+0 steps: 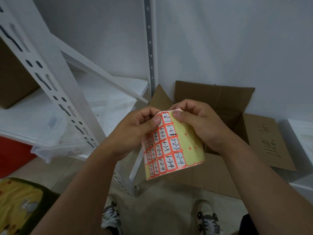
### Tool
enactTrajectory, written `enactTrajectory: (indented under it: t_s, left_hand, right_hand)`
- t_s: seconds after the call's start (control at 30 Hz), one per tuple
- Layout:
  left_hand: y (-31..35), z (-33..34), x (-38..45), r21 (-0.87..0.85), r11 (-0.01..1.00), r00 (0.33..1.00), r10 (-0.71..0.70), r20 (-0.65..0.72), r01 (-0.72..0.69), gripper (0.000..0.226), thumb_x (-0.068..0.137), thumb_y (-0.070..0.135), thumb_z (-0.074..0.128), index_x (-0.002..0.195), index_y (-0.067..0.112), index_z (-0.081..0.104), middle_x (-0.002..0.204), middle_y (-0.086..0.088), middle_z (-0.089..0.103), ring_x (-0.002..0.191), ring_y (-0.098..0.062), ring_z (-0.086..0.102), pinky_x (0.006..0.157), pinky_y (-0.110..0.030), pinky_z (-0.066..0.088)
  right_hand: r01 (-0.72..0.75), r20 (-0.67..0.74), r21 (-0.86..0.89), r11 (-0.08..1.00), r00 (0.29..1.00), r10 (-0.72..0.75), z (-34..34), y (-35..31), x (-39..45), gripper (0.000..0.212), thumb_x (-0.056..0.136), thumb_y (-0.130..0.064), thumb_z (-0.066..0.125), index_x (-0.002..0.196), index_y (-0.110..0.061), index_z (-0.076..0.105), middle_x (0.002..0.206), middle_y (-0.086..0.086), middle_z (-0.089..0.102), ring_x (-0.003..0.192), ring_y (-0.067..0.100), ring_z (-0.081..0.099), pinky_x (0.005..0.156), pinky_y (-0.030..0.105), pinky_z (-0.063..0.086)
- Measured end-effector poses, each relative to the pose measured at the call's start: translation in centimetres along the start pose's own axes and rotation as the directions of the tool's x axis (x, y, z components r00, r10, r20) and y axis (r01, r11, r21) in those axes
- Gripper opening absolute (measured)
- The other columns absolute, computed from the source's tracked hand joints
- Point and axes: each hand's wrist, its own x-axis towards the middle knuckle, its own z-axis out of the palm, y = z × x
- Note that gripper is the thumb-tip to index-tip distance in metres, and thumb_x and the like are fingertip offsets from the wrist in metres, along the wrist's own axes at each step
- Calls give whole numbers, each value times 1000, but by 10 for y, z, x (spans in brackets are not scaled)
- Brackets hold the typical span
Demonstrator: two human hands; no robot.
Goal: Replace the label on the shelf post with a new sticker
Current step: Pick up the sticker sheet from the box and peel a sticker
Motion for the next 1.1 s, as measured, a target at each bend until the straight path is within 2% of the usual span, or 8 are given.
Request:
enactTrajectory:
  t_s: [0.2, 0.33, 0.4, 0.5, 0.57, 0.63, 0.9, 1.1]
  left_hand:
    - [0, -1, 0, -90, 996, 999, -20, 29, 22, 24, 82, 41, 58, 94, 22, 66, 85, 3, 73, 84, -19, 71, 82, -36, 53]
    - [1, 1, 1, -63, 998, 1000, -27, 8, 27, 21, 84, 42, 64, 92, 22, 68, 84, 3, 73, 82, -19, 72, 81, -33, 57]
    - [3, 3, 1, -10, 1000, 999, -16, -37, 15, 16, 87, 37, 61, 91, 22, 68, 79, 9, 73, 78, -14, 72, 75, -24, 56]
    - [4, 6, 1, 68, 998, 995, 13, -99, -7, 14, 93, 28, 56, 87, 24, 68, 72, 16, 72, 72, -5, 71, 63, -10, 50]
    - [4, 7, 1, 76, 997, 990, 29, -139, -18, 15, 94, 26, 56, 86, 25, 68, 70, 16, 72, 70, -5, 70, 62, -8, 49]
    - [4, 6, 2, 72, 997, 984, 43, -172, -31, 15, 94, 26, 57, 85, 25, 69, 69, 16, 71, 69, -4, 70, 62, -8, 49]
    - [5, 6, 2, 28, 997, 977, 72, -203, -68, 12, 91, 25, 59, 90, 22, 71, 75, 13, 73, 73, -7, 71, 64, -12, 51]
    - [5, 6, 1, 20, 994, 972, 107, -208, -105, 15, 87, 32, 59, 90, 26, 72, 80, 10, 74, 77, -10, 71, 67, -16, 53]
  right_hand:
    - [92, 2, -161, 983, 996, -93, 3, 5, 2, 8, 93, -24, 57, 88, -19, 62, 109, -10, 61, 96, 9, 62, 80, 22, 51]
    - [161, -22, -346, 924, 983, -180, 2, 10, 4, 5, 90, -28, 61, 90, -29, 56, 128, -11, 50, 121, 8, 46, 99, 29, 40]
    - [198, -92, -420, 885, 962, -259, 5, 11, 4, 15, 90, -30, 63, 99, -34, 51, 134, -9, 44, 127, 9, 37, 101, 23, 33]
    - [255, -161, -508, 823, 910, -382, 9, 8, 4, 14, 86, -37, 57, 98, -34, 52, 118, -11, 49, 117, 7, 41, 91, 14, 30]
    - [288, -122, -502, 816, 910, -397, 10, 7, 3, 8, 86, -37, 54, 91, -31, 56, 98, -17, 53, 99, 2, 50, 81, 13, 37]
    - [322, -66, -467, 824, 916, -395, 11, 7, 1, 9, 87, -35, 53, 90, -29, 59, 90, -19, 57, 86, 2, 57, 72, 11, 45]
    - [363, -14, -404, 840, 916, -402, 14, 3, -3, 9, 88, -36, 59, 95, -31, 62, 88, -18, 64, 82, 2, 64, 71, 16, 53]
    - [375, -44, -469, 799, 894, -446, 13, 4, -3, 9, 91, -31, 58, 97, -27, 65, 86, -19, 62, 83, 3, 64, 71, 10, 50]
